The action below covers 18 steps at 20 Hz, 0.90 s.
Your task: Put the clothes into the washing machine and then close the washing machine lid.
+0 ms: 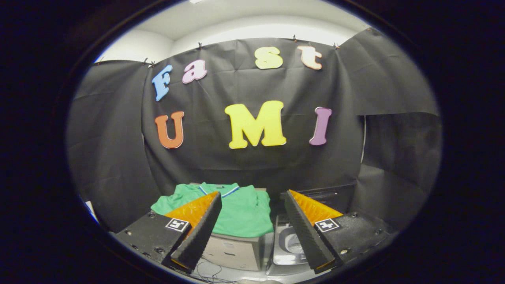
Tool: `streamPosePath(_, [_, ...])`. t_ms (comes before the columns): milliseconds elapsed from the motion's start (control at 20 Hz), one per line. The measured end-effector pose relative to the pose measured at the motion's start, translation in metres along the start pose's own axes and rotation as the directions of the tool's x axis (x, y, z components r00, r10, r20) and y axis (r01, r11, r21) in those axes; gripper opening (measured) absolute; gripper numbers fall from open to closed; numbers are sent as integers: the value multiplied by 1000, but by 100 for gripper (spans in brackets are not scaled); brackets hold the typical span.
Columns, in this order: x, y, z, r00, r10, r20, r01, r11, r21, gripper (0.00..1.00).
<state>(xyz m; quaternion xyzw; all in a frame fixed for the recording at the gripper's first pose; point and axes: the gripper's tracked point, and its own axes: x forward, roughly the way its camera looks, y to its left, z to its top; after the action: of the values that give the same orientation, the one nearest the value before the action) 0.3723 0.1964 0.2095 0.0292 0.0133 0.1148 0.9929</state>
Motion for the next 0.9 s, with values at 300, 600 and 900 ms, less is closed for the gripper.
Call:
streamPosePath(300, [96,65,6,992,87,-90,-90,996,-28,100])
streamPosePath(600, [178,115,-41,955,100,-278,-112,993,-28,100])
streamPosePath(900, [242,121,-107,885,9,-465,-48,996,-71,100])
